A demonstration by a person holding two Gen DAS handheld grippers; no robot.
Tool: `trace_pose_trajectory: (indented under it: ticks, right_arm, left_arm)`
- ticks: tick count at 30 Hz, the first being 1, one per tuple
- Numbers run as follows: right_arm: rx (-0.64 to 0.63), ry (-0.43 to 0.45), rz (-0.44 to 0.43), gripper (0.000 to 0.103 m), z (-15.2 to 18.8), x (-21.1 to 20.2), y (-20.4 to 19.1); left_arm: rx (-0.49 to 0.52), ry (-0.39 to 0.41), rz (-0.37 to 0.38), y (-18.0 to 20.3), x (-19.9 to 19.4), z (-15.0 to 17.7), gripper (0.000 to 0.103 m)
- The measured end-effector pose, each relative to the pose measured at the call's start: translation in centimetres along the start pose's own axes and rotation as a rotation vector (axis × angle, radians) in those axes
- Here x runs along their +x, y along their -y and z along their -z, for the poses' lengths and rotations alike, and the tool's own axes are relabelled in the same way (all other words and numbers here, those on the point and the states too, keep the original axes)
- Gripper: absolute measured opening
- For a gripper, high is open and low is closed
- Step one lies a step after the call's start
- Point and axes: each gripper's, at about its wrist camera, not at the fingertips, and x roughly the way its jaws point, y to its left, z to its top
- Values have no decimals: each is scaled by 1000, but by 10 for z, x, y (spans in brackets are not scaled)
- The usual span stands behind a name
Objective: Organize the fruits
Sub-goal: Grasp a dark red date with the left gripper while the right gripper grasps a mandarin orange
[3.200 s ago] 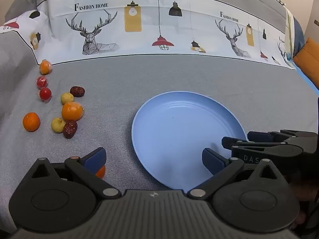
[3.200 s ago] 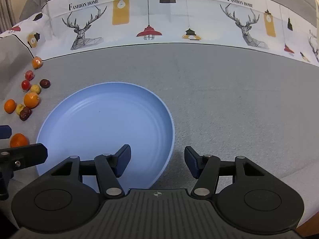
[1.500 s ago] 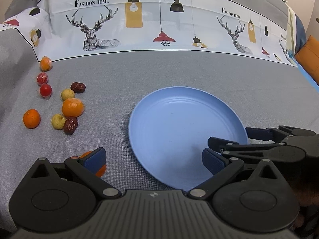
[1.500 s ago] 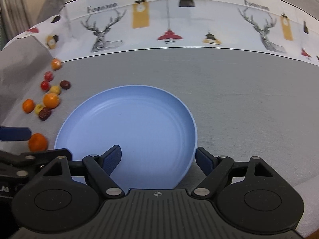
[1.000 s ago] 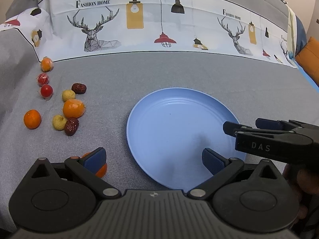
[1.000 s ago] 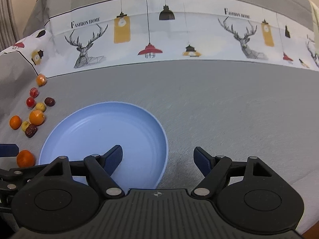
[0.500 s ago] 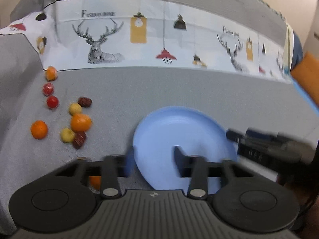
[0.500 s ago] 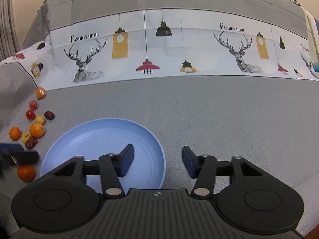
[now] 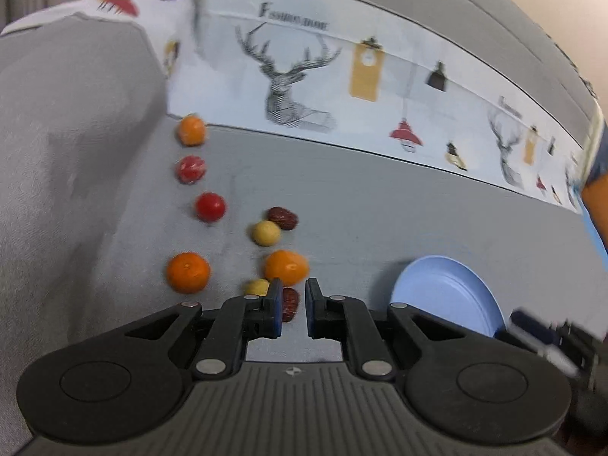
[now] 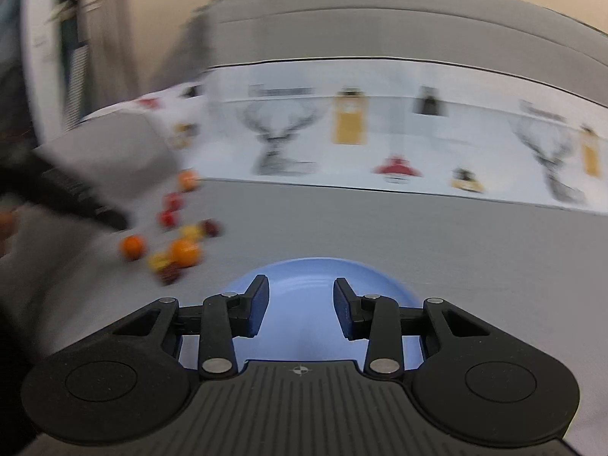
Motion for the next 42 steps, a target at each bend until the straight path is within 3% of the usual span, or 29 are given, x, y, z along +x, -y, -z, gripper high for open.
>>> trace_pose_trajectory:
  ticks: [6, 13, 16, 21, 24, 27, 29, 33, 42]
  right_arm:
    - [-118, -63, -136, 42, 0, 26, -52]
    - [-163, -104, -189, 61, -8, 53, -86]
    - [-198, -143, -195, 61, -5, 68, -97]
    - [-231, -214, -183, 60, 1, 92, -107]
    - [-255, -250, -167, 58, 3, 101, -109]
    - [-252, -296, -166, 48, 6, 109, -107]
    - [-249, -306, -175, 38, 7, 108, -107]
    - [-239, -294, -178, 38, 3, 105, -104]
    - [-225, -284, -175, 38, 3, 100, -98]
  left_arm:
    - [-57, -52, 20, -11, 16, -4, 12]
    - [-102, -148, 32, -24, 49, -3, 12]
    - [-63, -159, 69, -18, 55, -2, 12]
    - [-2, -154, 62, -5, 67, 0, 13]
    - [53, -145, 24, 5, 74, 1, 14]
    - [147, -157, -30, 18, 86, 5, 16]
    - [234, -169, -78, 30, 95, 11, 23]
    - [395, -154, -162, 50, 104, 22, 25]
    - [414, -180, -192, 50, 109, 24, 26]
